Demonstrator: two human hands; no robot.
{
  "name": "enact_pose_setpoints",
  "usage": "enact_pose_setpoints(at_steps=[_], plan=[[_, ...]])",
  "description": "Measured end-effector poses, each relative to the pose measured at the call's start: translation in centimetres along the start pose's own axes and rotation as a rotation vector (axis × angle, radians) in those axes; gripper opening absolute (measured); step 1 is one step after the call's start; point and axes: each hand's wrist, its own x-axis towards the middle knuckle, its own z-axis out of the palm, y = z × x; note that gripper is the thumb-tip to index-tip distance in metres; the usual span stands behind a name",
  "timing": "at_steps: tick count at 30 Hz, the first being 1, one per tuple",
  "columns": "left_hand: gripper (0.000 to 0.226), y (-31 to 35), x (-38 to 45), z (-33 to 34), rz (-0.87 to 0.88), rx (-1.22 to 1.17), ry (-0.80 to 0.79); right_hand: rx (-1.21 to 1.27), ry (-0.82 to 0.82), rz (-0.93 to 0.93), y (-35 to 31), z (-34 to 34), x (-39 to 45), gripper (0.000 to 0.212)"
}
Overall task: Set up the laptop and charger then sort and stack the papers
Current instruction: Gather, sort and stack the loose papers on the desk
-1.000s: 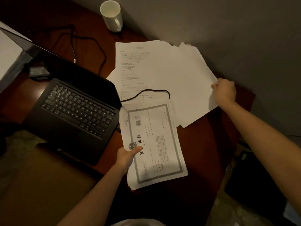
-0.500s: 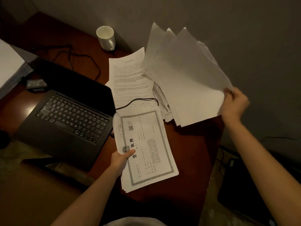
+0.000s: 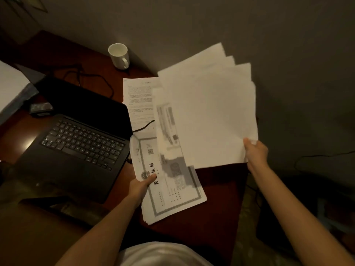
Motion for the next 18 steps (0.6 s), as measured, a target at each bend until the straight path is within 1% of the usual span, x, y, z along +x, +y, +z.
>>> enact_pose_setpoints(at_steps=[2, 4, 6, 7, 9, 11, 13, 15, 17, 18], plan=[[0.027, 0.1, -0.2, -0.3, 0.006, 0.009, -0.01, -0.038, -0.038, 0.065, 2.8, -0.1, -1.1, 0.028], [0.039, 0.2, -0.3, -0.6, 0.001, -0.029, -0.048, -0.087, -0.072, 0.127, 5.1, -0.5, -1.9, 0.029], [0.049, 0.2, -0.2, -0.6, 0.013, -0.147, -0.121, -0.165, -0.116, 0.149, 6.5, -1.0, -2.2, 0.03], [0.053, 0.2, -0.2, -0.6, 0.018, -0.208, -0.15, -0.217, -0.147, 0.137, 6.8, -1.3, -2.1, 0.029], [0.062, 0.3, -0.2, -0.6, 0.023, -0.254, -0.175, -0.336, -0.219, 0.089, 6.5, -1.8, -1.7, 0.028], [0.067, 0.4, -0.1, -0.6, 0.027, -0.247, -0.165, -0.445, -0.289, 0.032, 5.5, -1.8, -0.7, 0.027], [0.063, 0.5, -0.4, -0.6, 0.032, -0.221, -0.144, -0.537, -0.368, -0.018, 4.2, -1.5, 0.3, 0.026], [0.05, 0.3, -0.8, -0.7, 0.039, -0.151, -0.106, -0.588, -0.425, -0.058, 3.0, -0.6, 0.9, 0.025], [0.041, 0.1, -1.2, -0.6, 0.019, -0.035, -0.064, -0.617, -0.453, -0.077, 2.4, 0.7, 1.1, 0.024], [0.042, -0.1, -1.3, -0.6, 0.009, 0.043, -0.048, -0.631, -0.466, -0.087, 2.2, 1.4, 1.0, 0.024]])
